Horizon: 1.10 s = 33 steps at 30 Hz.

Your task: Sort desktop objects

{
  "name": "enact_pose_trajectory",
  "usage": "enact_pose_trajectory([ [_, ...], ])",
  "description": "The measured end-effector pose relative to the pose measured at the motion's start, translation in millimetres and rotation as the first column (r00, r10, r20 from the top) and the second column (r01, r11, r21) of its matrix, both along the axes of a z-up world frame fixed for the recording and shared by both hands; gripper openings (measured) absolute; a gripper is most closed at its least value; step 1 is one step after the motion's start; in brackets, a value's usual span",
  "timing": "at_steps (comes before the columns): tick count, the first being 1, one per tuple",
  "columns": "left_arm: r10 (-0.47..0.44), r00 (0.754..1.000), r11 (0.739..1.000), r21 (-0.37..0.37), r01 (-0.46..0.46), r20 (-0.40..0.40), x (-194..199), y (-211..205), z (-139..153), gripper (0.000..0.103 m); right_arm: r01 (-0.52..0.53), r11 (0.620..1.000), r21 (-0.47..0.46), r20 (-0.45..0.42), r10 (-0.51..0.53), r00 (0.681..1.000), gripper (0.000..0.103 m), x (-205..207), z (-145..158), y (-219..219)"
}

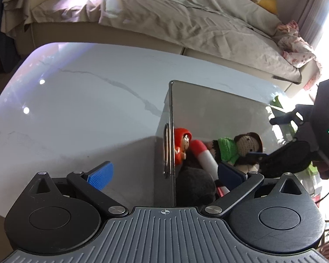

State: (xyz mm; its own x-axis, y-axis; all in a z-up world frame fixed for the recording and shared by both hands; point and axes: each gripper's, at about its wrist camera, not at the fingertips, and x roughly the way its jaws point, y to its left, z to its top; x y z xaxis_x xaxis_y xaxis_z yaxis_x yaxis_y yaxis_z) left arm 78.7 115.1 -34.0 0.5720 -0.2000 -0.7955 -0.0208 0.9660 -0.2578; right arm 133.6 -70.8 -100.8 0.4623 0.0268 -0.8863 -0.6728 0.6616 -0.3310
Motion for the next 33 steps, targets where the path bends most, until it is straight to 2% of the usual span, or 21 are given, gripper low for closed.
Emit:
enact_pose_trajectory([
  [1, -0.010, 1.000, 1.000, -0.017, 0.010, 0.000, 3, -1, 1, 0.103, 0.049, 0.997, 0.054, -0.094, -0.044, 0.995, 0.095, 8, 7, -7],
  [3, -0.042, 0.999, 0.998, -0.043, 0.042, 0.007, 7, -8, 5, 0.103, 0.176, 0.977, 0.123, -0.277, -0.136, 0.951, 0.095, 22, 11, -21],
  [4, -0.057, 0.998, 0.997, -0.047, 0.057, 0.013, 9, -12, 7, 0.103, 0.218, 0.968, 0.122, -0.329, -0.168, 0.929, 0.094, 25, 7, -24],
  [5, -0.071, 0.997, 0.997, -0.033, 0.072, 0.021, 9, -17, 9, 0.103, 0.235, 0.966, 0.106, -0.347, -0.186, 0.919, 0.092, 25, 2, -25],
  [7, -0.102, 0.994, 0.995, 0.009, 0.101, 0.033, 7, -28, 11, 0.103, 0.241, 0.969, 0.061, -0.343, -0.207, 0.916, 0.094, 18, -9, -22],
  [10, -0.130, 0.991, 0.990, 0.051, 0.129, 0.029, 4, -38, 10, 0.103, 0.183, 0.982, -0.050, -0.251, -0.190, 0.949, 0.099, 0, -23, -8],
  [11, -0.128, 0.991, 0.990, 0.055, 0.127, 0.025, 3, -39, 8, 0.103, 0.168, 0.983, -0.070, -0.245, -0.180, 0.953, 0.099, -2, -26, -4],
  [12, -0.126, 0.992, 0.990, 0.059, 0.124, 0.021, 2, -39, 7, 0.103, 0.156, 0.986, -0.056, -0.257, -0.165, 0.952, 0.094, -2, -26, -2],
  [13, -0.122, 0.992, 0.991, 0.063, 0.121, 0.019, 1, -38, 6, 0.103, 0.147, 0.988, -0.040, -0.271, -0.152, 0.950, 0.083, -1, -25, 0],
  [16, -0.108, 0.994, 0.992, 0.067, 0.108, 0.010, 0, -35, 3, 0.103, 0.142, 0.990, 0.005, -0.311, -0.134, 0.941, 0.078, 5, -19, 6],
  [21, -0.113, 0.994, 0.993, 0.046, 0.112, 0.012, -1, -32, 4, 0.103, 0.161, 0.982, -0.100, -0.421, -0.189, 0.887, 0.081, 14, -44, 10],
  [25, -0.124, 0.992, 0.991, 0.059, 0.123, 0.010, -2, -33, 4, 0.103, 0.192, 0.980, -0.053, -0.493, -0.193, 0.848, 0.093, 25, -57, 5],
  [30, -0.112, 0.994, 0.993, 0.040, 0.111, 0.007, 0, -31, 1, 0.103, 0.168, 0.984, -0.064, -0.490, -0.178, 0.853, 0.103, 31, -68, 6],
  [31, -0.113, 0.994, 0.993, 0.043, 0.112, 0.004, 0, -32, 0, 0.103, 0.164, 0.985, -0.059, -0.479, -0.172, 0.861, 0.101, 30, -67, 6],
  [33, -0.115, 0.993, 0.992, 0.051, 0.115, -0.002, 0, -33, -2, 0.103, 0.144, 0.988, -0.056, -0.437, -0.154, 0.886, 0.088, 26, -58, 6],
])
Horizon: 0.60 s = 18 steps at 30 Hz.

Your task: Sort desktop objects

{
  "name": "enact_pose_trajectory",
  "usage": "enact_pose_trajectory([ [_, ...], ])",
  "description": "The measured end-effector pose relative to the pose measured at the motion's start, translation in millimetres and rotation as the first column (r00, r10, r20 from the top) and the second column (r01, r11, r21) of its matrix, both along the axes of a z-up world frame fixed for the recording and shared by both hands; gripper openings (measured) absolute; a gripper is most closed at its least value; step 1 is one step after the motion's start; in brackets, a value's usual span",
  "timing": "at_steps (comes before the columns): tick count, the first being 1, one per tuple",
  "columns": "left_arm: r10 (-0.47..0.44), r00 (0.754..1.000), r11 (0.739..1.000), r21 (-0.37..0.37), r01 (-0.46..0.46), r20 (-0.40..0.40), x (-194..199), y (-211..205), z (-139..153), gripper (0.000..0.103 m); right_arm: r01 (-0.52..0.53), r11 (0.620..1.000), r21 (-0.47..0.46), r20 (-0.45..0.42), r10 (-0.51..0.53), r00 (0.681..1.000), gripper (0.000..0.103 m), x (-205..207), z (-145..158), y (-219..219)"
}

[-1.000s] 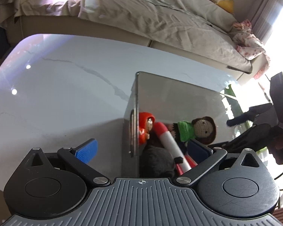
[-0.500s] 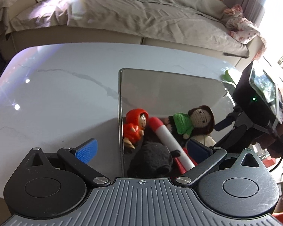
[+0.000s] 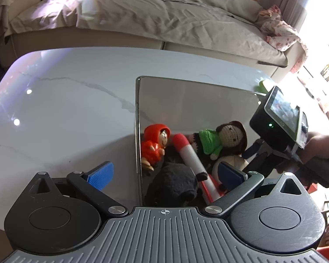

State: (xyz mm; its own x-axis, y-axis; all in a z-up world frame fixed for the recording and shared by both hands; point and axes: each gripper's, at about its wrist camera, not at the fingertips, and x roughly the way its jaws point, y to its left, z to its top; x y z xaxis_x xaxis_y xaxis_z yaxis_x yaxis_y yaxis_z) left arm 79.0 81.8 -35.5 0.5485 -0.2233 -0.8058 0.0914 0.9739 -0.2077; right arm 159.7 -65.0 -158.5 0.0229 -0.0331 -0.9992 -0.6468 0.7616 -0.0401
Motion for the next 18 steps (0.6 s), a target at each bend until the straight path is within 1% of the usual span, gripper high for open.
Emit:
enact_pose_trajectory([
  [1, -0.001, 1.000, 1.000, 0.006, 0.001, -0.001, 0, -1, -1, 0.103, -0.010, 1.000, -0.001, 0.019, 0.010, 1.000, 0.080, -2, 5, 0],
  [2, -0.001, 1.000, 1.000, 0.012, 0.001, 0.001, 0, -3, -1, 0.103, -0.014, 1.000, 0.003, 0.020, 0.014, 1.000, 0.068, -3, 11, -1],
  [3, -0.004, 1.000, 1.000, 0.016, 0.004, 0.005, 0, -5, -1, 0.103, -0.020, 1.000, 0.004, 0.023, 0.020, 1.000, 0.064, -4, 17, -1],
  [4, -0.009, 1.000, 1.000, 0.018, 0.008, 0.009, -1, -7, 0, 0.103, -0.035, 0.999, -0.004, 0.032, 0.035, 0.999, 0.058, -6, 21, -1],
  [5, -0.014, 1.000, 1.000, 0.020, 0.014, 0.013, -1, -8, 1, 0.103, -0.057, 0.998, -0.018, 0.046, 0.058, 0.997, 0.046, -9, 23, 1],
  [7, -0.028, 0.999, 0.999, 0.023, 0.027, 0.018, -3, -12, 3, 0.103, -0.104, 0.993, -0.056, 0.079, 0.108, 0.991, 0.032, -15, 26, 5],
  [8, -0.032, 0.999, 0.999, 0.026, 0.032, 0.020, -4, -14, 3, 0.103, -0.132, 0.985, -0.115, 0.113, 0.145, 0.983, 0.033, -17, 25, 7],
  [9, -0.036, 0.999, 0.999, 0.029, 0.035, 0.022, -5, -15, 4, 0.103, -0.138, 0.980, -0.143, 0.123, 0.156, 0.980, 0.034, -17, 23, 7],
  [10, -0.038, 0.999, 0.999, 0.030, 0.038, 0.023, -5, -16, 4, 0.103, -0.120, 0.984, -0.131, 0.120, 0.136, 0.983, 0.034, -15, 23, 5],
  [12, -0.050, 0.999, 0.998, 0.026, 0.050, 0.016, -3, -17, 4, 0.103, -0.067, 0.993, -0.097, 0.118, 0.078, 0.990, 0.040, -8, 28, 0],
  [13, -0.062, 0.998, 0.998, 0.021, 0.062, 0.009, -1, -18, 4, 0.103, -0.034, 0.996, -0.077, 0.123, 0.044, 0.992, 0.051, -5, 31, -4],
  [14, -0.086, 0.996, 0.996, 0.012, 0.086, -0.004, 3, -21, 5, 0.103, 0.012, 0.999, -0.048, 0.124, -0.006, 0.992, 0.064, -1, 36, -9],
  [15, -0.120, 0.993, 0.993, 0.001, 0.120, -0.021, 8, -24, 6, 0.103, 0.056, 0.998, -0.006, 0.128, -0.055, 0.990, 0.067, 1, 43, -15],
  [16, -0.160, 0.986, 0.987, -0.012, 0.160, -0.043, 14, -29, 6, 0.103, 0.099, 0.993, 0.058, 0.132, -0.106, 0.986, 0.069, 2, 53, -23],
  [18, -0.251, 0.961, 0.968, -0.054, 0.246, -0.117, 33, -41, 5, 0.103, 0.163, 0.970, 0.178, 0.156, -0.191, 0.969, 0.068, -2, 75, -42],
])
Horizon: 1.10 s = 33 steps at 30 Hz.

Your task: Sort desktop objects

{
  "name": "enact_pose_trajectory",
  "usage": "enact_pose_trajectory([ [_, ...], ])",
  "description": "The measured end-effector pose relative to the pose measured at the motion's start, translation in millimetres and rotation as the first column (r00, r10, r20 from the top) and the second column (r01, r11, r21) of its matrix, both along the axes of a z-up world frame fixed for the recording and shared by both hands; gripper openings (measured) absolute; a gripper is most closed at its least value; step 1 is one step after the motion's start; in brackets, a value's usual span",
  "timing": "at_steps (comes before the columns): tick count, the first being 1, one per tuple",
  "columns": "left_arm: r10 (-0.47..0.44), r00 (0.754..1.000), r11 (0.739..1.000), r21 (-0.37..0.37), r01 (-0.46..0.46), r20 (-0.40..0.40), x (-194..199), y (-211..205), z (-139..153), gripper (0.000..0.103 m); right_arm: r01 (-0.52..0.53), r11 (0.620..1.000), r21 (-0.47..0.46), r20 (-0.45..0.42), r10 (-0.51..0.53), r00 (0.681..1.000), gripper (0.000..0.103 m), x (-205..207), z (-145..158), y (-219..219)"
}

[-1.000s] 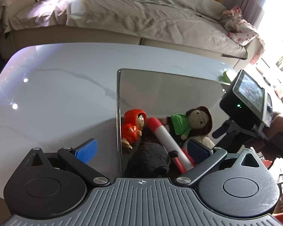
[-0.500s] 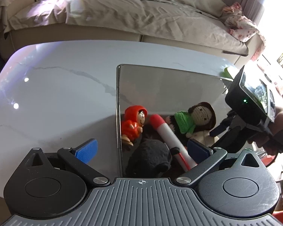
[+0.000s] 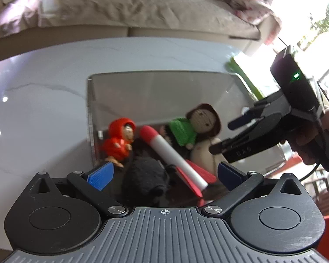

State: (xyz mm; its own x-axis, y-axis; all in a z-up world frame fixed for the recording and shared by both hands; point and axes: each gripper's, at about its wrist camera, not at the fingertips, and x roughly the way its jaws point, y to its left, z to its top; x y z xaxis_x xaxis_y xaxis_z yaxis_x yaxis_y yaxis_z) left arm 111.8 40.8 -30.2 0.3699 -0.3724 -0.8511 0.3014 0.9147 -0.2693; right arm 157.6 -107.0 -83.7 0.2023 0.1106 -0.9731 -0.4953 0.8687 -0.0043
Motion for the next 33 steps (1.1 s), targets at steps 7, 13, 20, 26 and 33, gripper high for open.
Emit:
enact_pose_trajectory([
  [7, -0.052, 0.924, 0.995, 0.063, 0.082, -0.378, 79, -53, -59, 0.103, 0.160, 0.955, 0.250, 0.238, -0.221, 0.946, 0.087, -40, 56, -63],
  [13, 0.060, 0.900, 0.998, 0.049, -0.043, -0.433, 110, -65, -99, 0.103, 0.230, 0.891, 0.390, 0.303, -0.360, 0.883, 0.084, -51, 64, -116],
  [20, 0.084, 0.869, 0.995, 0.093, -0.044, -0.488, 120, -61, -131, 0.103, 0.254, 0.834, 0.490, 0.276, -0.424, 0.863, 0.084, -56, 42, -159],
  [26, 0.078, 0.923, 0.944, 0.324, 0.052, -0.377, 114, -70, -137, 0.063, 0.235, 0.844, 0.481, 0.314, -0.417, 0.853, 0.084, -58, 36, -158],
  [33, -0.176, 0.950, 0.834, 0.474, 0.283, -0.258, 87, -93, -116, 0.057, 0.211, 0.849, 0.484, 0.316, -0.394, 0.863, 0.085, -60, 36, -149],
])
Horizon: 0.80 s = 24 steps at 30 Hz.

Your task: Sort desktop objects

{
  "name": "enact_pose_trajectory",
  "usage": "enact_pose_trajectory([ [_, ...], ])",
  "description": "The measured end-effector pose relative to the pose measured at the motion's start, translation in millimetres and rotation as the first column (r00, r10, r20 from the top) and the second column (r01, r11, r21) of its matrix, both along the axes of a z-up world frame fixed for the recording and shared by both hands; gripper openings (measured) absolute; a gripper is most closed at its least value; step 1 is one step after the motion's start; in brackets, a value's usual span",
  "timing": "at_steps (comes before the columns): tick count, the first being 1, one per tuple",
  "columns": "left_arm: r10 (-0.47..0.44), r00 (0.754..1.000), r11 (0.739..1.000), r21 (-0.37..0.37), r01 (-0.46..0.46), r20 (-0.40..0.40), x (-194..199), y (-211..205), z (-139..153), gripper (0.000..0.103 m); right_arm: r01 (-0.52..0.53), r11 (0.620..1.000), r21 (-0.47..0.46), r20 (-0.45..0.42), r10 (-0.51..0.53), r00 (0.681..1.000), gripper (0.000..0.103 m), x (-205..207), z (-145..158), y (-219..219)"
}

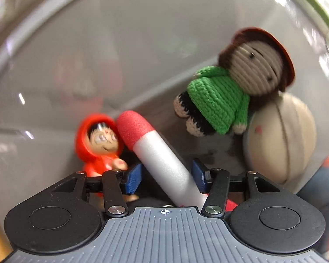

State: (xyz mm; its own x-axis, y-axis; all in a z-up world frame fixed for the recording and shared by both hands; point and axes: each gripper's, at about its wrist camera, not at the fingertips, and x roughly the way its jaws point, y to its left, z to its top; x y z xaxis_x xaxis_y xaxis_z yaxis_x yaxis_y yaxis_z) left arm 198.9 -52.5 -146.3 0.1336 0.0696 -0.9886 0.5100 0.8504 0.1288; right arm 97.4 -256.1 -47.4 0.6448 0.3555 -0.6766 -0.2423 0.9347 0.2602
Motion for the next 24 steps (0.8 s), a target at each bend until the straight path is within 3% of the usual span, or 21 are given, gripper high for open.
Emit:
enact_pose_trajectory([
  [3, -0.096, 0.994, 0.992, 0.092, 0.090, 0.062, -7, -11, 2, 0.065, 0.004, 1.000, -0.005, 0.008, -0.004, 1.000, 0.087, -2, -1, 4],
  [5, -0.154, 0.984, 0.977, 0.160, 0.139, 0.089, -13, -18, -1, 0.078, -0.002, 1.000, 0.010, 0.002, 0.001, 1.000, 0.087, -3, -3, 6],
  [6, -0.174, 0.980, 0.971, 0.183, 0.155, 0.093, -16, -21, -3, 0.079, -0.002, 1.000, 0.015, -0.002, 0.002, 1.000, 0.087, -2, -3, 6],
  [9, -0.161, 0.983, 0.978, 0.150, 0.147, 0.084, -22, -20, 15, 0.087, 0.009, 1.000, 0.012, -0.001, -0.009, 1.000, 0.087, -3, -4, 4],
  [10, -0.143, 0.986, 0.983, 0.125, 0.132, 0.084, -23, -18, 25, 0.094, 0.014, 1.000, 0.013, -0.001, -0.014, 1.000, 0.087, -4, -4, 3],
  [13, -0.063, 0.996, 0.998, 0.019, 0.062, 0.070, -20, -7, 62, 0.095, 0.048, 0.997, 0.059, -0.007, -0.048, 0.999, 0.089, -4, -4, -9],
  [15, 0.026, 1.000, 0.989, -0.149, -0.024, 0.008, -14, 6, 81, 0.097, 0.075, 0.992, 0.105, -0.020, -0.073, 0.997, 0.090, -4, -4, -17],
  [16, 0.075, 0.996, 0.964, -0.253, -0.082, -0.039, -10, 13, 87, 0.097, 0.083, 0.988, 0.128, -0.027, -0.081, 0.996, 0.090, -9, -4, -20],
  [18, 0.173, 0.974, 0.879, -0.424, -0.218, -0.143, -3, 24, 89, 0.097, 0.100, 0.980, 0.169, -0.039, -0.095, 0.995, 0.090, -18, -3, -25],
  [20, 0.226, 0.953, 0.822, -0.486, -0.298, -0.201, 3, 22, 80, 0.097, 0.110, 0.977, 0.184, -0.035, -0.105, 0.994, 0.090, -20, -2, -25],
  [22, 0.256, 0.945, 0.802, -0.502, -0.324, -0.202, 14, 10, 74, 0.097, 0.119, 0.974, 0.194, -0.027, -0.116, 0.993, 0.090, -22, -2, -25],
  [24, 0.288, 0.940, 0.800, -0.493, -0.341, -0.183, 28, -6, 66, 0.097, 0.120, 0.973, 0.199, -0.024, -0.118, 0.993, 0.090, -25, -1, -27],
])
